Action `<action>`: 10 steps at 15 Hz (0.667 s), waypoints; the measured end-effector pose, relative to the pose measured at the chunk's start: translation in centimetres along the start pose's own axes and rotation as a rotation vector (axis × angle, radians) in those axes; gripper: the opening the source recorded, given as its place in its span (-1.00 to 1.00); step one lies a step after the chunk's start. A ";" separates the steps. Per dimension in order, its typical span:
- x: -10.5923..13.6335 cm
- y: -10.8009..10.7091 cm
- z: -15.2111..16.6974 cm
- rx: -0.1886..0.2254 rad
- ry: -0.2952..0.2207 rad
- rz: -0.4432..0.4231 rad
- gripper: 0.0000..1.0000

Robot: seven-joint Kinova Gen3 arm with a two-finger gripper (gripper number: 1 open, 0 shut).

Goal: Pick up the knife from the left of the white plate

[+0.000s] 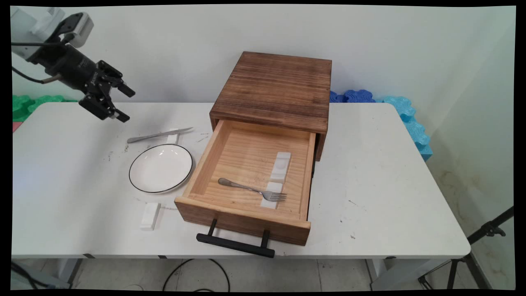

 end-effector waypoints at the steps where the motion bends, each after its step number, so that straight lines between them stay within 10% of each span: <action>1: -0.4 -0.6 0.1 0.005 -0.005 -0.009 1.00; 10: -3.8 -5.5 2.5 0.048 -0.060 -0.075 1.00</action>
